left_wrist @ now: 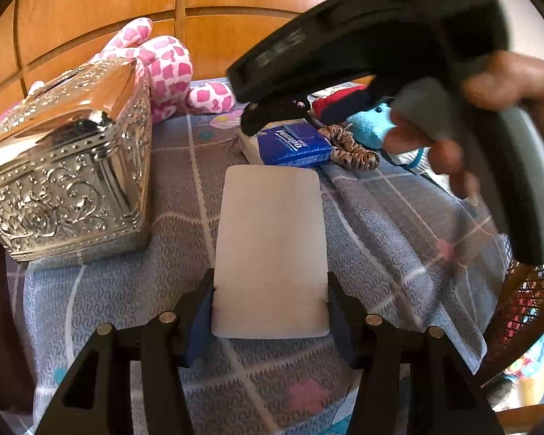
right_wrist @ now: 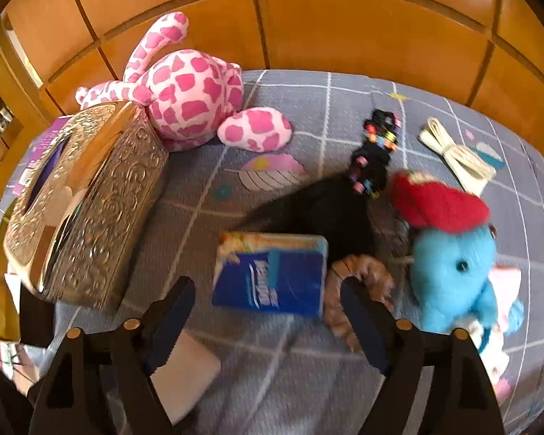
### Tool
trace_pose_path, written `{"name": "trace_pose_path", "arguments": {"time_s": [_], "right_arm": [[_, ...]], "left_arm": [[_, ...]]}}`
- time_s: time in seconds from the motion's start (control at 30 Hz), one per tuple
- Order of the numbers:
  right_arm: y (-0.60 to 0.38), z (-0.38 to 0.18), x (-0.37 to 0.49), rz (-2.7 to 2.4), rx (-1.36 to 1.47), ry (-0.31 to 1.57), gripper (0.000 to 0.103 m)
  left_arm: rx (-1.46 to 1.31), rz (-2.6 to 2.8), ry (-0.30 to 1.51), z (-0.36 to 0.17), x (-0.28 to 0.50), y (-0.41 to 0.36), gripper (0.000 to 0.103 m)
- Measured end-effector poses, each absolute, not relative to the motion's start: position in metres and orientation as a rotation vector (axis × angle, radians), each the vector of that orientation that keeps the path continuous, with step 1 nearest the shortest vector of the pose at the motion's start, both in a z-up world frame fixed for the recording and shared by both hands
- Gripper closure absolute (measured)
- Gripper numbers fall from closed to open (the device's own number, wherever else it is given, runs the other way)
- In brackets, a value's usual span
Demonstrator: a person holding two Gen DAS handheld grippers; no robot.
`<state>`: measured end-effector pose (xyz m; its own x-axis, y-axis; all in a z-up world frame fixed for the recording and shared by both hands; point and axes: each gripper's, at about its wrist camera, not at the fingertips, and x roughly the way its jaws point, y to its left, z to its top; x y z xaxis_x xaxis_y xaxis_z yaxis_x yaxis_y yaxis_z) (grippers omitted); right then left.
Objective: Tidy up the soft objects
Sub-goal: 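Grasp the blue Tempo tissue pack with the right gripper, then place the white sponge pad into the gold tray with the left gripper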
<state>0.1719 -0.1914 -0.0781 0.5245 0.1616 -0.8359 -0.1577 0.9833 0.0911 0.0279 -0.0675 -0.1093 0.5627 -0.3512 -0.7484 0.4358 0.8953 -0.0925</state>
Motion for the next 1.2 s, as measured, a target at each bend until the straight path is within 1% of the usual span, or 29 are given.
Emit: {"name": "trace_pose_path", "arguments": {"time_s": [0.2,0.23,0.27,0.33,0.47,0.6,0.8,1.0,1.2], "right_arm": [[-0.172,-0.095,0.197,0.147,-0.087,1.054,0.019],[-0.169,-0.098,0.198,0.138,-0.106,1.062,0.021],[-0.169,-0.102,0.199,0.134,-0.115,1.073,0.029],[-0.17,-0.102,0.196,0.138,-0.11,1.063,0.029],[-0.185,-0.084,0.173,0.137,-0.072,0.993,0.029],[-0.206,-0.076,0.149,0.159,-0.006,0.985,0.029],[-0.224,-0.101,0.134,0.092,-0.012,1.045,0.029],[-0.219,-0.108,0.124,0.079,-0.08,1.034,0.029],[-0.22,-0.108,0.122,0.082,-0.082,1.03,0.029]], "left_arm": [[0.106,-0.467,0.848,-0.109,0.023,-0.064,0.047],[0.107,-0.468,0.847,-0.11,0.023,-0.064,0.047],[0.107,-0.467,0.846,-0.11,0.021,-0.065,0.047],[0.105,-0.468,0.845,-0.11,0.02,-0.064,0.047],[0.113,-0.46,0.84,-0.111,0.017,-0.064,0.047],[0.123,-0.457,0.838,-0.115,0.019,-0.07,0.047],[0.14,-0.424,0.841,-0.11,0.023,-0.073,0.048],[0.111,-0.427,0.766,-0.078,0.018,-0.061,0.048],[0.0,-0.399,0.713,-0.032,0.018,-0.024,0.048]]}}
